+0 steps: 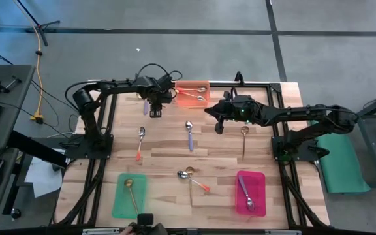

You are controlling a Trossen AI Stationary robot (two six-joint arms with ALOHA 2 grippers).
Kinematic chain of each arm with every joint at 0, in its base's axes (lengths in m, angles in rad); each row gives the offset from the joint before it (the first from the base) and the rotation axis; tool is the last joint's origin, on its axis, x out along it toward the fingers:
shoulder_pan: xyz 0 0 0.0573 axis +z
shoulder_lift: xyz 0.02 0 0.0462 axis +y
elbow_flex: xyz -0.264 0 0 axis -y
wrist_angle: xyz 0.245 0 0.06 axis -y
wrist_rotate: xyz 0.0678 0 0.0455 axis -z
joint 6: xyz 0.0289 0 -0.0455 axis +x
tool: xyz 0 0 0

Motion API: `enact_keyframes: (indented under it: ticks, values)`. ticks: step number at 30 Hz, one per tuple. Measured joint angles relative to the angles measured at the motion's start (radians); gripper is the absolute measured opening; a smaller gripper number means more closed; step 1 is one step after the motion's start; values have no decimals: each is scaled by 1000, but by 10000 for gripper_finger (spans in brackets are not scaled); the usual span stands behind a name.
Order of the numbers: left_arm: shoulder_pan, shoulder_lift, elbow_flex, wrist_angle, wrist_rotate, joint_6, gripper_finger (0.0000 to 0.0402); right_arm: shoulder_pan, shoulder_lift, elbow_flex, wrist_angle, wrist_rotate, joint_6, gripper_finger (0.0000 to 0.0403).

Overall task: Sort silverware by color (type)
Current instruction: Put the golden spoon into the bin

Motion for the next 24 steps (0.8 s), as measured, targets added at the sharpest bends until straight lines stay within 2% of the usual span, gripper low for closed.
enact_keyframes:
  ticks: [5, 15, 24]
  values:
    - [0, 33, -1, 27, -29, 42, 122, 1, 0, 0, 8, 0, -5, 0]
    - [10, 84, 3, 51, -22, 88, 118, 2, 0, 0, 43, 1, -20, 0]
    - [8, 100, 2, 44, -21, 139, 74, 1, 0, 0, 52, 1, -38, 0]
